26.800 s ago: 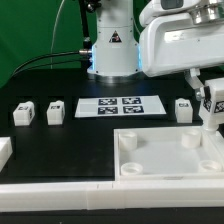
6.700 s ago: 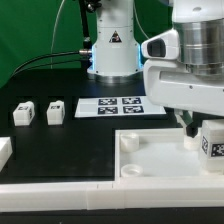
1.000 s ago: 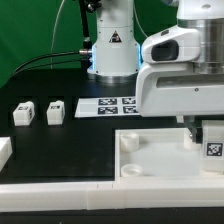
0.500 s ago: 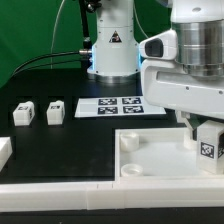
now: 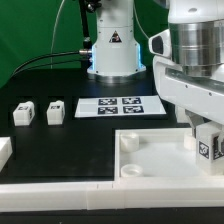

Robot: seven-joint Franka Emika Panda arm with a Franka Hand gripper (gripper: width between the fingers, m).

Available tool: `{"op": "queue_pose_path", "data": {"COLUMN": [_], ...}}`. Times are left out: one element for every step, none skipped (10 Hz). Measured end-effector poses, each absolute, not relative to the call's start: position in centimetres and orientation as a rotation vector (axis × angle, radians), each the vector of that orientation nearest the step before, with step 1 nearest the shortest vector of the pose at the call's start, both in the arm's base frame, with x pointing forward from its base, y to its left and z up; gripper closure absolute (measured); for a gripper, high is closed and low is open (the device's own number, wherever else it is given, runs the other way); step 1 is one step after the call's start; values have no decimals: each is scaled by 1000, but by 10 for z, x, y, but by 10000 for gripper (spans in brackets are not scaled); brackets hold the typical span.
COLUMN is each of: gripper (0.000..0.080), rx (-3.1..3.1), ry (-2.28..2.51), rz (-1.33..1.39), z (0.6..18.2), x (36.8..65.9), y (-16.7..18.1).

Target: Assemble one leg

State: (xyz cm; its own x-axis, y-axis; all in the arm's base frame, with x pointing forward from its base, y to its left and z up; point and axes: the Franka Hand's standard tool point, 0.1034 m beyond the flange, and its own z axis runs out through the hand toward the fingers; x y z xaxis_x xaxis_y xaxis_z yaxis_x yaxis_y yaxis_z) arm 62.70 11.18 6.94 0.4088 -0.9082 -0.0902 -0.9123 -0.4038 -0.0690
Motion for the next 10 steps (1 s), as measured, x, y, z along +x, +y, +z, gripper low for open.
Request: {"op": "queue_pose_path", "data": {"gripper": [475, 475, 229, 229, 167, 167, 152, 150, 150, 150], "rx": [-2564, -2593, -2593, -2628, -2732, -2825, -2885, -2934, -2995, -3031], "ry": [1621, 1574, 1573, 1520, 1326, 1112, 957, 813, 609, 454], "rz": [56, 54, 54, 50, 40, 24, 12, 1, -17, -31], "z": [69, 69, 69, 69, 69, 70, 70, 71, 71, 71], "x": [627, 627, 627, 627, 626, 627, 627, 628, 628, 628], "y": [112, 112, 112, 113, 114, 113, 114, 114, 114, 116]}}
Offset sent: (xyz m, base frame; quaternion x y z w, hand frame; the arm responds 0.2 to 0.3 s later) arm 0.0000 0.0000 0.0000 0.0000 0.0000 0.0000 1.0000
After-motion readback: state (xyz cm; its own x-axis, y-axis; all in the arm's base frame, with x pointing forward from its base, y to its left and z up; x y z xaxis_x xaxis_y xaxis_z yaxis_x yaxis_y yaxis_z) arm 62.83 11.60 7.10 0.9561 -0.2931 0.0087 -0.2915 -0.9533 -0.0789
